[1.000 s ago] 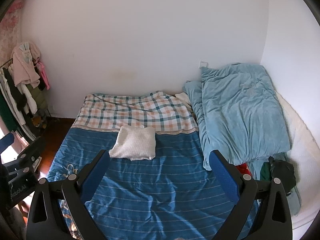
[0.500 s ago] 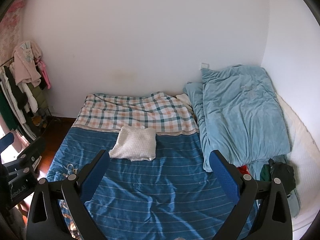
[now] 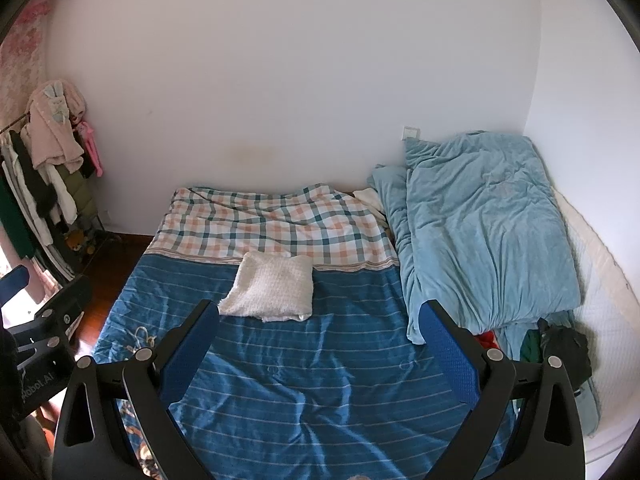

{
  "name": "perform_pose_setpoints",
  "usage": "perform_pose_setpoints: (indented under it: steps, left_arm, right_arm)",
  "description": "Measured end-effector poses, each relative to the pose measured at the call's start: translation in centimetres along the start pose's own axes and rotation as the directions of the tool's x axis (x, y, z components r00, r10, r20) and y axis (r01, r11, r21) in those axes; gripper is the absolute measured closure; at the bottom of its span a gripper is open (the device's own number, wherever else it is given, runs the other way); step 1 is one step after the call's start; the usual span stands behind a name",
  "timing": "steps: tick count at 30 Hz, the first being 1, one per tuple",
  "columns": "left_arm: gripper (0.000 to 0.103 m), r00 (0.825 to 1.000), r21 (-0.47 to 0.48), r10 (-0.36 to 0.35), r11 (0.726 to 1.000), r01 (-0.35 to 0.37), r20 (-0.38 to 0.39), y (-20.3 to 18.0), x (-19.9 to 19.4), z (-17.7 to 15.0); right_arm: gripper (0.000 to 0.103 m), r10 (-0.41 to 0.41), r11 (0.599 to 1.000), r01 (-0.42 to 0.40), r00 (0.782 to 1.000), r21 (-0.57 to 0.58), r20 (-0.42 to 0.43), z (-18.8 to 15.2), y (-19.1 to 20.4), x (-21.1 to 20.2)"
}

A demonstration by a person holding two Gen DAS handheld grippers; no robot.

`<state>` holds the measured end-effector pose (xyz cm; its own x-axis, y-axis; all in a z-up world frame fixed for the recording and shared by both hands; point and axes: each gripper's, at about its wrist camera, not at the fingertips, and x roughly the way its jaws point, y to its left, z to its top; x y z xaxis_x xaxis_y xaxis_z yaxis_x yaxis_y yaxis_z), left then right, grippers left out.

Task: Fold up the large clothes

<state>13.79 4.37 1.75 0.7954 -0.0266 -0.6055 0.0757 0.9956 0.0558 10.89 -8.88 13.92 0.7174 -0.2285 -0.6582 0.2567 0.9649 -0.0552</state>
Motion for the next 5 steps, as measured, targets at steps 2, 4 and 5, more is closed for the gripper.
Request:
perform_pose_setpoints:
  steps: [2,4,5]
  left_arm:
    - [0.002,1.0,-0.004,0.002,1.0,-0.002,0.001,-0.04,-0.03,0.0]
    - [0.002,1.0,-0.005,0.003,1.0,-0.003,0.004,-0.06,-0.09,0.11]
    - [0.002,1.0,-0.004,0.002,1.0,-0.002,0.004,-0.13,-0.12,0.02]
  right_arm:
    - [0.002,-0.001,1.0,0.001,1.0,-0.003,0.0,-0.04,0.04,0.01]
    - [0.002,-0.003,1.0,0.003,1.0,-0.004,0.002,-0.09,0.03,-0.04]
    - [0.002,-0.003,1.0,0.003,1.0,-0.007,0.002,-0.03,0.11,0.04]
